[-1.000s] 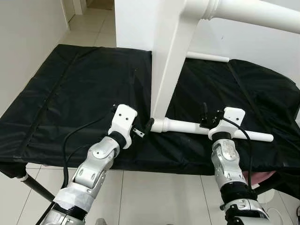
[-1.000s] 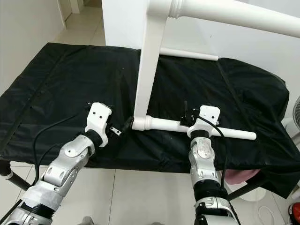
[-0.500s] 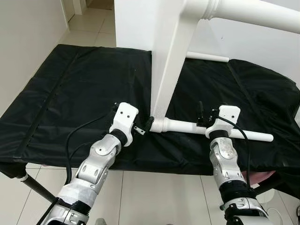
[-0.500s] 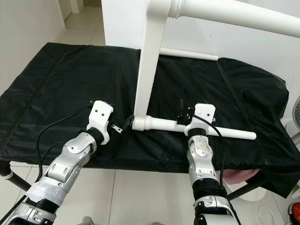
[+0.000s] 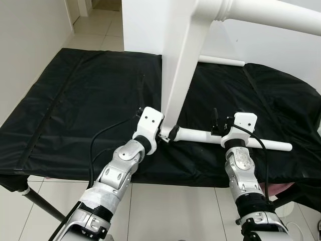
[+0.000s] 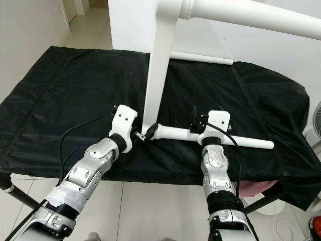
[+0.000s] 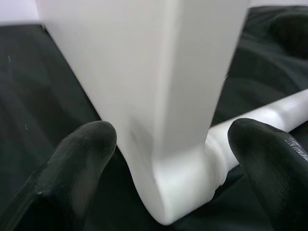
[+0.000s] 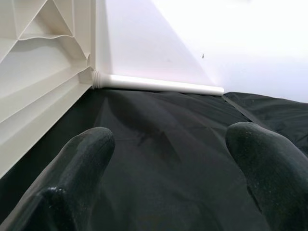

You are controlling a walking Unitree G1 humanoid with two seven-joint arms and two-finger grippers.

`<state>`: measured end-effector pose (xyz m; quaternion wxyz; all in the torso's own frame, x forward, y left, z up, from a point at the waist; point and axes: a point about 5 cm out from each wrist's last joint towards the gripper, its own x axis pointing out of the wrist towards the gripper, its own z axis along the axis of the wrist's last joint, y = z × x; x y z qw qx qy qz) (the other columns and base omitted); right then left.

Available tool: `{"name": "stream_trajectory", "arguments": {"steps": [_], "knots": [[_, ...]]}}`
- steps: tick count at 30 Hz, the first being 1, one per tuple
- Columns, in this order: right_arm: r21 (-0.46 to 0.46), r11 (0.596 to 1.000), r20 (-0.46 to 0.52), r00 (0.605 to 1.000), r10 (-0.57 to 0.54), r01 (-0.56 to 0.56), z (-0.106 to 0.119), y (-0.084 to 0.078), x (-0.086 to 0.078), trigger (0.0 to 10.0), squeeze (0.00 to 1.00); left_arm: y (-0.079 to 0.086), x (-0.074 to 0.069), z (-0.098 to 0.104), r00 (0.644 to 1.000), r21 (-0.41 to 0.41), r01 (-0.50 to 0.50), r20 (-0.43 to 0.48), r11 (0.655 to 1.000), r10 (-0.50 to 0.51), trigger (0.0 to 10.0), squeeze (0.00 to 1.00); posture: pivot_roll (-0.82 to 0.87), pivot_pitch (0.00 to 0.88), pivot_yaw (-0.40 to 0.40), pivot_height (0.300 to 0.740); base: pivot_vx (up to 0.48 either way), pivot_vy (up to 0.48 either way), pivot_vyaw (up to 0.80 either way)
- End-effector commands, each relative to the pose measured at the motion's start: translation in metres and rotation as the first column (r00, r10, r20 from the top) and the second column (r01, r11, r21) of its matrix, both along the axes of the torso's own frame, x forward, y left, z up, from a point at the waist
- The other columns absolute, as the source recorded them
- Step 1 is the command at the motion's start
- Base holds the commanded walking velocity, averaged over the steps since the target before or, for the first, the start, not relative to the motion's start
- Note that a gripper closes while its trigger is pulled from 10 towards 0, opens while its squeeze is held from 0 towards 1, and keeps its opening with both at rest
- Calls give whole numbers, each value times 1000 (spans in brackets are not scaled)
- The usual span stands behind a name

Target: Building children table

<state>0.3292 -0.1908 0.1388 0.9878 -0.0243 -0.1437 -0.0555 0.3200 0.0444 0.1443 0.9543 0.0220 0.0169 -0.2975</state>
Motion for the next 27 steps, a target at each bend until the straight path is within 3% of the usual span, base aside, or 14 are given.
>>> {"name": "stream_trajectory", "arguments": {"steps": [1, 14, 27], "knots": [[5, 1000, -14, 1000, -18, 18, -2, -4, -1, 10000, 0, -2, 5, -1, 999, -1, -31, -34, 1000, 31, 10000, 0, -43, 0, -35, 740, 0, 0, 0], [5, 999, -17, 999, -37, 37, -1, -5, 0, 10000, 0, -17, 16, 15, 997, -45, -70, -33, 997, 68, 10000, 0, -41, 0, -35, 740, 0, 0, 0], [9, 999, -21, 999, -39, 39, -2, -2, -1, 10000, 0, -30, 12, 25, 992, -117, -122, 22, 986, 126, 10000, 0, -44, 0, -40, 740, 0, 0, 0]]}}
